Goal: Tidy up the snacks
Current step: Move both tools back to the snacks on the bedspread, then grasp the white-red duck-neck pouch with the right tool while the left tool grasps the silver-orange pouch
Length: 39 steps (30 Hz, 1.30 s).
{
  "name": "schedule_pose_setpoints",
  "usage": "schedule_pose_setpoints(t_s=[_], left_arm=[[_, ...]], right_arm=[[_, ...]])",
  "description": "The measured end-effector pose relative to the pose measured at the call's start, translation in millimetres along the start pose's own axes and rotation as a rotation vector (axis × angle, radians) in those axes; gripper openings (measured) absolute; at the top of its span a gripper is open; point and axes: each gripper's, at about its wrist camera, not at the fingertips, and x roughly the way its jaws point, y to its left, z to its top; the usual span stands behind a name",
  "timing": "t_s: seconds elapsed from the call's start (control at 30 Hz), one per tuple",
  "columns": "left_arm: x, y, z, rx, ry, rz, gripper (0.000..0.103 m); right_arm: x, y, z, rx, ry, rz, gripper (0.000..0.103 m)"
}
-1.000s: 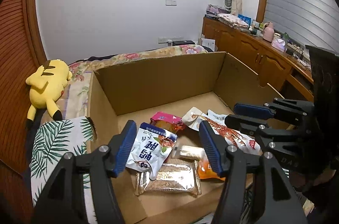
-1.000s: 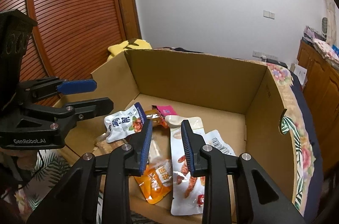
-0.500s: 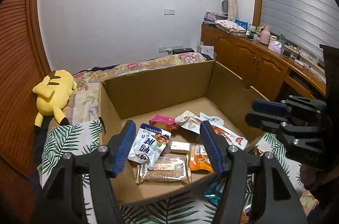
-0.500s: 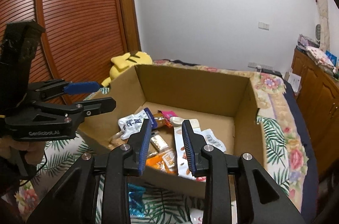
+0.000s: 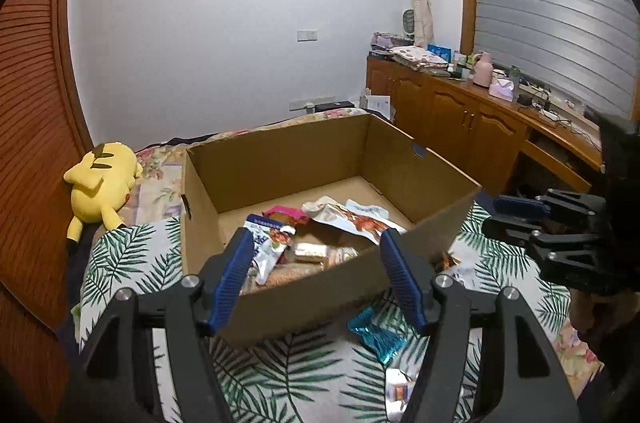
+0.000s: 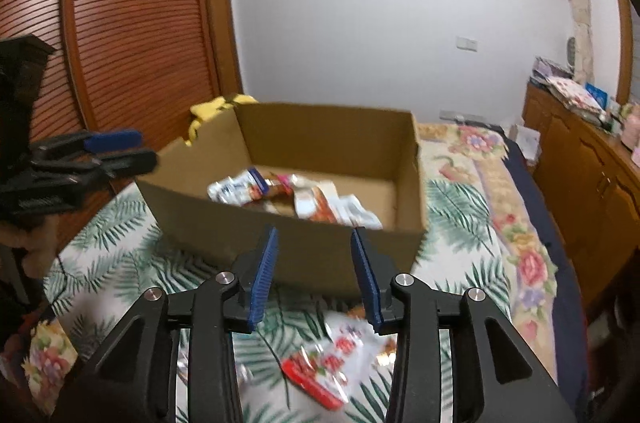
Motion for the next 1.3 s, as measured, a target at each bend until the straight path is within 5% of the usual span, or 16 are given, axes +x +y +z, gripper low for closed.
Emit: schedule_pose_setpoints(t_s=[0.37,1.17,1.3], left_arm=[[-8.6,-21.2,-44.0,0.004,0.03,-0.042,0.067],[20.6,-51.5,-109.0,-0.013,0.173,-0.092,0.067],[24.7,-51.8,-112.3,-0.02,0.185,-0.097,0.067]], right_arm=[[16.3,-24.7,-51.6,0.093,0.106,-0.057,0.056],[71.9,-25.4,-83.9,0.111,0.269,-0.111,0.059],[70.2,-21.5,-83.7,0.09,0.265,-0.122,0.049]])
